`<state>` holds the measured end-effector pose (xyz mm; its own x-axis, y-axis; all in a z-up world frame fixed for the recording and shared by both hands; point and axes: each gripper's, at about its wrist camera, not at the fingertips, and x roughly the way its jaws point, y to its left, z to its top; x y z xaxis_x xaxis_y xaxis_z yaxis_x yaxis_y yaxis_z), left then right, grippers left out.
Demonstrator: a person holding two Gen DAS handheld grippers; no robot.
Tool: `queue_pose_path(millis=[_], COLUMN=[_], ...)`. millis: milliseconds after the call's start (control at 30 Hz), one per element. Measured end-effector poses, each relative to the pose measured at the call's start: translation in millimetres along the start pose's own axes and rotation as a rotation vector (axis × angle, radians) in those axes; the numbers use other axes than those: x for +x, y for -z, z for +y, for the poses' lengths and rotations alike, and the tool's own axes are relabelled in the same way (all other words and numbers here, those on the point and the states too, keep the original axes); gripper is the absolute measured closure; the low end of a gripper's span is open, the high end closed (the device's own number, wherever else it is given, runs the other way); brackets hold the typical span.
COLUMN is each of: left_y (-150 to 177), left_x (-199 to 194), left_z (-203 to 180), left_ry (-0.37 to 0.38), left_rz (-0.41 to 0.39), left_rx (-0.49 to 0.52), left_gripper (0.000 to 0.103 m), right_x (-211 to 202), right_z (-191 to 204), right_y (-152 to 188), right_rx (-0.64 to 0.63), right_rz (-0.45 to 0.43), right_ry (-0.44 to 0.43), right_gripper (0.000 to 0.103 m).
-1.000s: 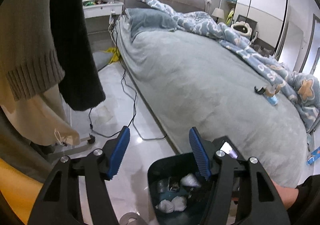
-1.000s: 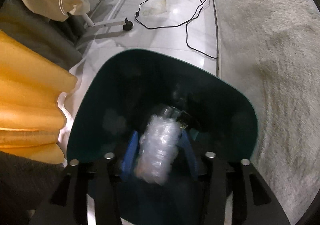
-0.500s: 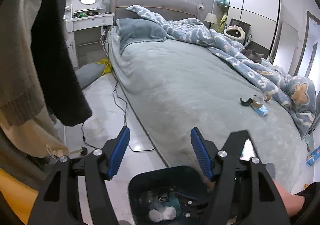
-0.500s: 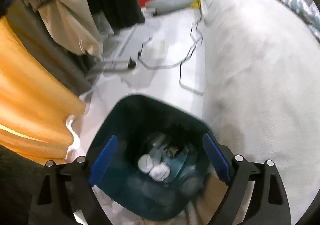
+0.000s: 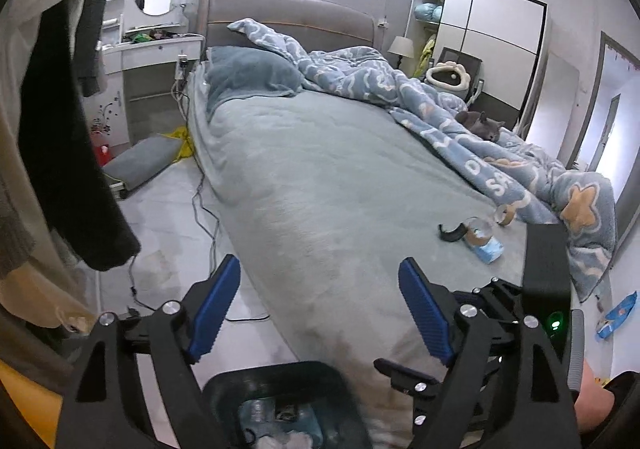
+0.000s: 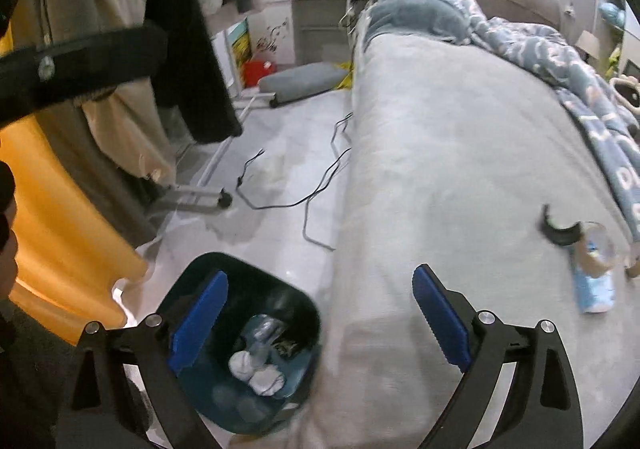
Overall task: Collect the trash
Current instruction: 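Move both tools back from the bin toward the bed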
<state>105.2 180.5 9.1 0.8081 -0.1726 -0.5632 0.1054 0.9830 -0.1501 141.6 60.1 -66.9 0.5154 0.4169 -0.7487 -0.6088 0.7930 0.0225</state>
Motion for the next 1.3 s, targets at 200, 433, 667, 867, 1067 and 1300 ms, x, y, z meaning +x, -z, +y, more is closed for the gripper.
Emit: queue_pose_path(millis=[200, 433, 667, 867, 1067, 1300], left_y=[-10, -20, -25, -22, -16, -9], left_x=[15, 39, 65, 91, 109, 129], left_z=[-30, -63, -96, -120, -144, -168], left_ry=[0.034, 0.04, 0.065, 0.107, 0.14, 0.178], left_rz=[-0.012, -0.028, -0.042, -0.012, 0.002, 0.021], left_rx=[0.01, 0.016, 0.023, 0.036, 0.09, 0.106], left_gripper=[0.013, 0.01, 0.008, 0.008, 0.008, 0.008], right_x=[-20, -36, -58, -71, -78, -79], right_z=[-46, -98, -165, -209, -254, -284], right_y=[5, 11, 20, 26, 29, 33], right_rx=[0.02, 0.037, 0.122, 0.179, 0.235, 0.281], right_rz=[-0.04, -0.065, -0.102, -0.122, -0.138, -0.157], right_ry=[0.058, 0.158, 0.226, 0.262, 0.303, 0.312], right_gripper=[0.008, 0.008, 0.008, 0.008, 0.008, 0.008])
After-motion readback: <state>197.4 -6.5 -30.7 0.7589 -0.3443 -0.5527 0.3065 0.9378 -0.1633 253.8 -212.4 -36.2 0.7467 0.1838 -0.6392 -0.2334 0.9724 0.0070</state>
